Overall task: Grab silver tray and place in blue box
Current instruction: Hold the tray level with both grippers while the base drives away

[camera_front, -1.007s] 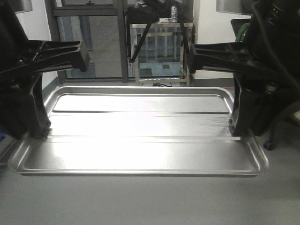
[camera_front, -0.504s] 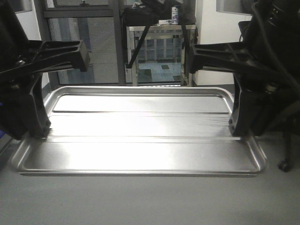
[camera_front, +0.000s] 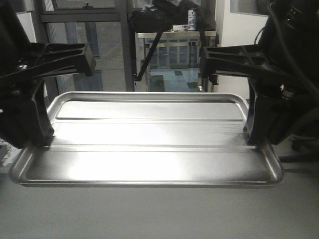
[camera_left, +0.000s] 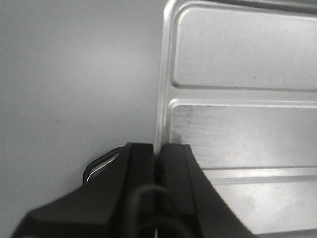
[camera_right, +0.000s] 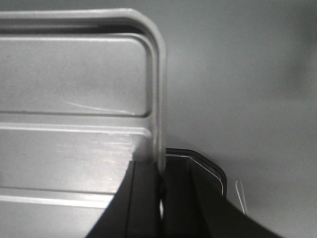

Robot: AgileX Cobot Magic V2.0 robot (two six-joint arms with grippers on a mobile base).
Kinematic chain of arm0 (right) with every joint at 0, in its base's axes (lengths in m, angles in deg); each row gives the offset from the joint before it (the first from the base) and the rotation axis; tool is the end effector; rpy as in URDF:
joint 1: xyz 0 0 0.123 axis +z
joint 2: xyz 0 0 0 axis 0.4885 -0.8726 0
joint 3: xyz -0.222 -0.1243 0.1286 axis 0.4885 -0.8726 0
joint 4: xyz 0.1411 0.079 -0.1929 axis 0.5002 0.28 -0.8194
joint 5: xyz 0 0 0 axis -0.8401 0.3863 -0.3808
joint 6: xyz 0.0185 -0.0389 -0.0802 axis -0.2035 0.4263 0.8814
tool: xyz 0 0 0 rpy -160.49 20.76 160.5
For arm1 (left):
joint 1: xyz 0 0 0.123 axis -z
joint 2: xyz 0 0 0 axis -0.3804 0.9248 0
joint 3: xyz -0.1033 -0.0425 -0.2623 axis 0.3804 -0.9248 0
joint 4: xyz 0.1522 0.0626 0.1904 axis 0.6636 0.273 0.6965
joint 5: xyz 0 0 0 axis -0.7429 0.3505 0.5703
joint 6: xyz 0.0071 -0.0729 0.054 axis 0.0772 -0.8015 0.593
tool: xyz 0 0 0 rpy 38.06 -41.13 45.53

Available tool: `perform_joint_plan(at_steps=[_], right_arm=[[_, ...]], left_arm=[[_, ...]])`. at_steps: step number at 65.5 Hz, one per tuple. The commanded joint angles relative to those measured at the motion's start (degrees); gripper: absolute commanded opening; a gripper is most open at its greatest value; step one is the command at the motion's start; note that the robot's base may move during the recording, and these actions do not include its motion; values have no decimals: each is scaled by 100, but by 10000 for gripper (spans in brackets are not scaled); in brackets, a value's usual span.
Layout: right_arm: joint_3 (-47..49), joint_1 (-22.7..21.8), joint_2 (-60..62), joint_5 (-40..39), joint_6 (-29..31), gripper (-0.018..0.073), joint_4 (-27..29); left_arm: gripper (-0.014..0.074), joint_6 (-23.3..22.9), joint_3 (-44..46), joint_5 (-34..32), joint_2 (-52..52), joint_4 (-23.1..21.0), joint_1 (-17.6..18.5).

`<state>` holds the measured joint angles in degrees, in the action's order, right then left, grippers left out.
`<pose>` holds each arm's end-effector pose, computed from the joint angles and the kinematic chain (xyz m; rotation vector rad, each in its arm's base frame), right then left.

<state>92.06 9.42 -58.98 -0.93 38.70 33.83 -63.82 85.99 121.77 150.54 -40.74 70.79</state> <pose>0.2059 0.1536 0.2512 0.0743 2.7450 0.2726 0.1745 -0.1764 0.2574 0.0234 2.7317 -0.2902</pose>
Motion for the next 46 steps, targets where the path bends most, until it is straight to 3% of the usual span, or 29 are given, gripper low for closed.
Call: perform_joint_plan(at_steps=[1,46], right_arm=[[140,-31,198,-21,30,48,-213],[140,-31,198,-14,30,48,-213]], left_arm=[[-104,-38,138,7,-188,184,34],[-104,-38,138,7,-188,184,34]])
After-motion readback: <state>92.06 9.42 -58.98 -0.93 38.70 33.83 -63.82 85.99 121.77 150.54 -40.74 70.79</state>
